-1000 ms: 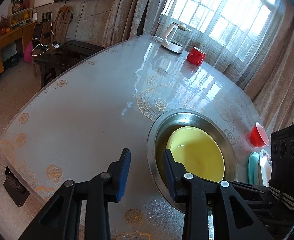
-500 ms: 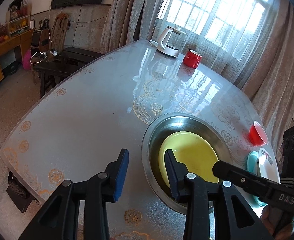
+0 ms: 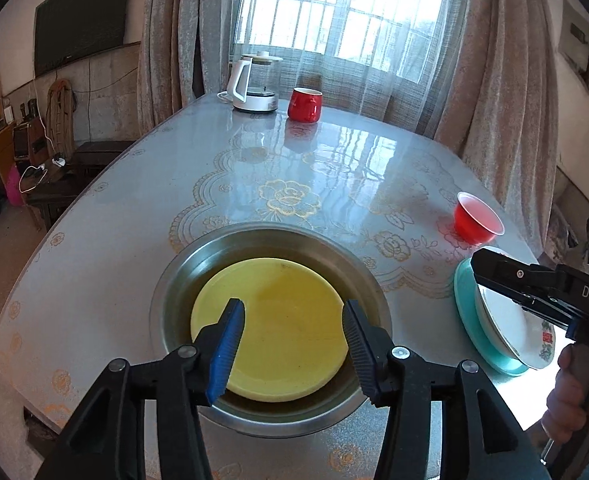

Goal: Organize plates and bowls
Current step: 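Withdraw the right tool up from the nested bowls, then move the right tool over the plate stack to the red bowl rim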

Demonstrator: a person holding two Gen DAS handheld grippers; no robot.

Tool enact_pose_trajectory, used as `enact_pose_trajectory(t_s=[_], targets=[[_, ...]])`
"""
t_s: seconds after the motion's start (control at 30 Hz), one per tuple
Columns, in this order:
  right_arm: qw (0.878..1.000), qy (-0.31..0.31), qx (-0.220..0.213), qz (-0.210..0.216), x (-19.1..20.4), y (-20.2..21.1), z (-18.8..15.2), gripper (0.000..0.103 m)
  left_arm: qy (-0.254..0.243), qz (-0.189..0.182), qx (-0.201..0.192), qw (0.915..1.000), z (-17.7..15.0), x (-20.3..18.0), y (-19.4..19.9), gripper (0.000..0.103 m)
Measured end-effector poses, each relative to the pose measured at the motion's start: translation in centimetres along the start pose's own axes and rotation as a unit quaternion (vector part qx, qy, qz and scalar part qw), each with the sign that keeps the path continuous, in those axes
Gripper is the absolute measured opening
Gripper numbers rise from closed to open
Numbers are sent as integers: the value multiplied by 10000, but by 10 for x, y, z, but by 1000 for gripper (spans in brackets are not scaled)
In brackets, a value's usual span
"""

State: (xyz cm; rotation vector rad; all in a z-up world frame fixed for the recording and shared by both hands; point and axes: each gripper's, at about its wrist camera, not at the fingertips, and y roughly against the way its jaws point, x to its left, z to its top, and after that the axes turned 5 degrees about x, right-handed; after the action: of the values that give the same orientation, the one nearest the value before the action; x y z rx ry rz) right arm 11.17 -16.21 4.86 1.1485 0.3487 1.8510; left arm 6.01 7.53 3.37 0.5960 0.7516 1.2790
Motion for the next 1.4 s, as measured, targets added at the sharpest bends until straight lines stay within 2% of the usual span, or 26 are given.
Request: enact_pose_trajectory(t_s=[0.43, 0.5, 0.6, 0.7, 0.83, 0.97, 1.17, 1.4], targets=[[9917, -499, -726, -940, -58, 56, -5, 40, -652, -185, 132, 9976, 1, -58, -13, 54], [9894, -545, -830, -1057, -63, 62, -5, 46, -703, -202, 156, 9972, 1, -63, -15, 54], [9826, -502, -1132, -1383, -66, 73, -6, 55, -758, -207, 191, 9967, 1, -69, -18, 54], [9740, -391, -1410, -1728, -67, 83, -7, 58, -814, -223, 228, 9962, 2, -75, -21, 54], [9650, -459, -1562, -2054, -77, 92, -7, 59, -894, -243, 265, 9953, 3, -84, -25, 54], [9658, -569, -1522, -2018, -92, 99, -10, 60, -1013, -270, 316, 9940, 3, -95, -29, 55], [9727, -810, -1335, -1719, -108, 102, -11, 60, -1068, -301, 451, 9928, 6, -106, -40, 57], [9727, -1080, -1285, -1602, -124, 107, -14, 60, -1125, -342, 578, 9914, 10, -119, -50, 57]])
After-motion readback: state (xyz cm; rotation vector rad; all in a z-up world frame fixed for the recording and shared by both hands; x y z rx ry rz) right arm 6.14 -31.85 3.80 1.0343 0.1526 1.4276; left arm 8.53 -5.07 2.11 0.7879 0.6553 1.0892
